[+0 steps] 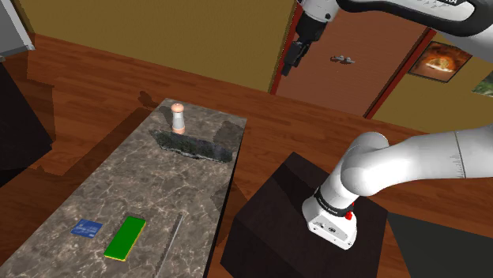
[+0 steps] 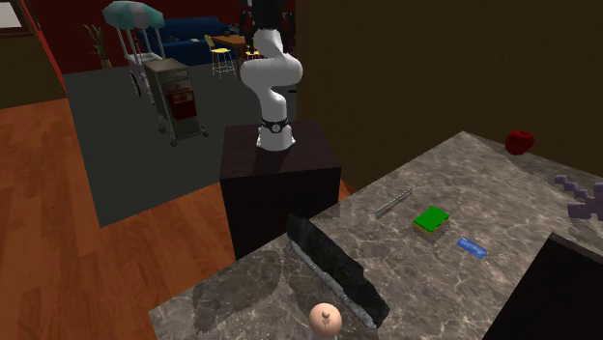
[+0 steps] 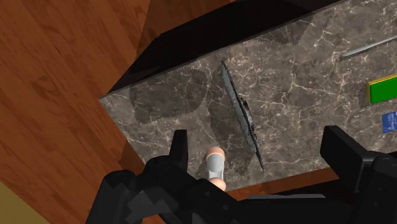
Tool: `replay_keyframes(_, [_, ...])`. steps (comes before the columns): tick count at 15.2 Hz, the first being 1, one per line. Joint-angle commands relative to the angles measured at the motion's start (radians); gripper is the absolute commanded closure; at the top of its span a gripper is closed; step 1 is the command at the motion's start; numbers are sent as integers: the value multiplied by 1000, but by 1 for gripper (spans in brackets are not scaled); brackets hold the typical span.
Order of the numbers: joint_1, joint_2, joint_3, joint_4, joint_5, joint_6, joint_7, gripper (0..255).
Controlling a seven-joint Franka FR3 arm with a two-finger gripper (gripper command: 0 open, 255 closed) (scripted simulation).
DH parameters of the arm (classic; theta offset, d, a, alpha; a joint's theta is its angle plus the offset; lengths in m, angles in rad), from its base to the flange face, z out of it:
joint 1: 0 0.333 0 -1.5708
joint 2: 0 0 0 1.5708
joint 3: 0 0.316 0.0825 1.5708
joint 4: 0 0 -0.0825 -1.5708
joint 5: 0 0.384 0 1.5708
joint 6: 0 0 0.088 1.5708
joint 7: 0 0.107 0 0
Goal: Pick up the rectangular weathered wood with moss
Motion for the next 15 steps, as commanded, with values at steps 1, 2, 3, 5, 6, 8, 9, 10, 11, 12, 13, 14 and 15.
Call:
replay_keyframes(1, [0,0,0,0,0,0,0,0])
replay_keyframes(2, [4,18,2,-16,-1,31,-2,0])
replay_keyframes(3, [8,37,5,-32,-2,63,-3,0])
replay_keyframes(5, [15,78,10,-58,-5,125,-6,0])
replay_keyframes(6, [19,101,12,-70,-6,157,-7,0])
replay_keyframes(8, [26,149,17,-89,-9,219,-10,0])
replay_keyframes(9, [29,175,20,-97,-10,250,-11,0])
replay_keyframes(10, [32,203,22,-104,-12,281,-12,0])
replay_keyframes(11, [35,231,25,-109,-14,312,-12,0])
replay_keyframes(12, [38,260,28,-113,-16,342,-13,0])
replay_keyframes(13, [41,290,30,-116,-19,372,-14,0])
replay_keyframes(14, [44,321,33,-117,-21,402,-14,0])
replay_keyframes(15, [46,353,36,-118,-24,431,-14,0])
